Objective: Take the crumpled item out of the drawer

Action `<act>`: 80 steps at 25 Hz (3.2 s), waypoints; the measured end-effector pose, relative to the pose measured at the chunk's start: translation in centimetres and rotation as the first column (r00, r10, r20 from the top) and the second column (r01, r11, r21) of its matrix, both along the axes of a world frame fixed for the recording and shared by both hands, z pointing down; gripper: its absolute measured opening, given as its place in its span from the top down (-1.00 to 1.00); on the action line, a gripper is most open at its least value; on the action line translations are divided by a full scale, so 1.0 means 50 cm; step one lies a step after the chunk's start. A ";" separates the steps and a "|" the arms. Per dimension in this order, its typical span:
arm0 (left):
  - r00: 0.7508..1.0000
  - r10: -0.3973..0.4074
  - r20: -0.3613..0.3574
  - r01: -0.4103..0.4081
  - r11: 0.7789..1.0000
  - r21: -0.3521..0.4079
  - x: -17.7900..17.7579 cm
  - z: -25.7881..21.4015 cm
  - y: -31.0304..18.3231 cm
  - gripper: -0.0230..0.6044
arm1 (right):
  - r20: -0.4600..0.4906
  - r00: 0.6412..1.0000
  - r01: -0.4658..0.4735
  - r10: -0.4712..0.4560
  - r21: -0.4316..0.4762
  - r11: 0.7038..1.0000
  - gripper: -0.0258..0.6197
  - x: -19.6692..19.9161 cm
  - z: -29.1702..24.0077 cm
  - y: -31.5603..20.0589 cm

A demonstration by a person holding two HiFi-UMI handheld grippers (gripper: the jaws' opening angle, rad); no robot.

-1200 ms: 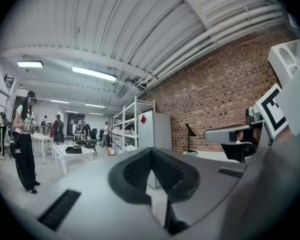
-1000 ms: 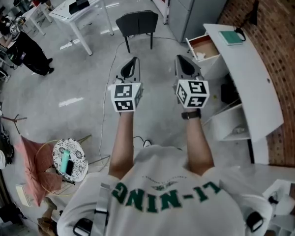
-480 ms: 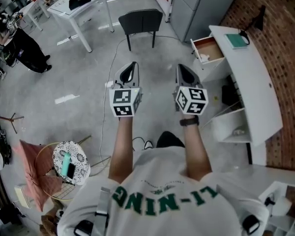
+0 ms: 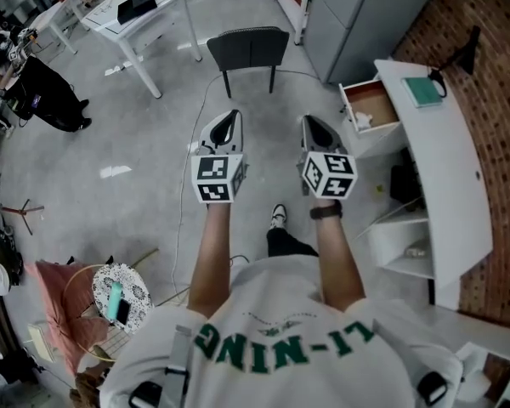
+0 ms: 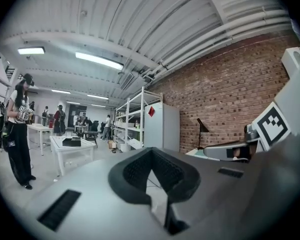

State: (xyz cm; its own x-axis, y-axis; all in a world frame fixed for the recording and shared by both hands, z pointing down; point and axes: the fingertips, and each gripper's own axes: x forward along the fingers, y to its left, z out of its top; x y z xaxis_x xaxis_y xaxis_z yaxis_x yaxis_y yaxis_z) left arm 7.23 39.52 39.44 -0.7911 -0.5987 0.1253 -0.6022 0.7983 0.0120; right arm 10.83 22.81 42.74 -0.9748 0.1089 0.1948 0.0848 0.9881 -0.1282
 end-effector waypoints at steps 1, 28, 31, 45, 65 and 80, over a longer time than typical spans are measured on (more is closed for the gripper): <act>1.000 0.000 0.004 0.000 1.000 -0.002 -0.032 -0.005 -0.019 0.94 | 0.004 1.000 0.002 -0.002 -0.006 1.000 0.91 -0.035 -0.004 -0.018; 0.972 0.234 -0.014 -0.234 0.971 -0.046 -0.537 0.017 -0.557 0.94 | -0.016 0.988 -0.153 0.152 -0.062 0.986 0.91 -0.473 0.028 -0.468; 0.949 0.315 -0.022 -0.316 0.948 -0.035 -0.589 0.027 -0.647 0.94 | -0.022 0.975 -0.224 0.223 -0.048 0.974 0.91 -0.504 0.038 -0.534; 0.653 0.755 -0.066 -0.757 0.649 -0.067 -0.688 0.043 -1.046 0.94 | -0.056 0.787 -0.617 0.615 -0.085 0.782 0.91 -0.563 0.053 -0.810; 0.203 0.932 -0.300 -0.978 0.180 -0.103 -0.496 0.301 -1.260 0.94 | -0.256 0.347 -0.937 0.902 -0.128 0.325 0.91 -0.282 0.254 -0.916; 0.137 0.841 -0.523 -0.984 0.057 -0.166 -0.394 0.634 -1.449 0.93 | -0.417 0.438 -0.898 0.797 -0.236 0.370 0.91 -0.296 0.519 -1.087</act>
State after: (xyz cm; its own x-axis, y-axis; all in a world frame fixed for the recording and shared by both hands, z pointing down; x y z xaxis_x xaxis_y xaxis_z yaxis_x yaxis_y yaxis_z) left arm -12.48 -32.93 71.15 0.4673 -0.6322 0.6181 -0.8697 -0.4542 0.1929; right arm -3.96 -31.54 68.69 -0.5313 -0.6432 0.5513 -0.8462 0.3720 -0.3815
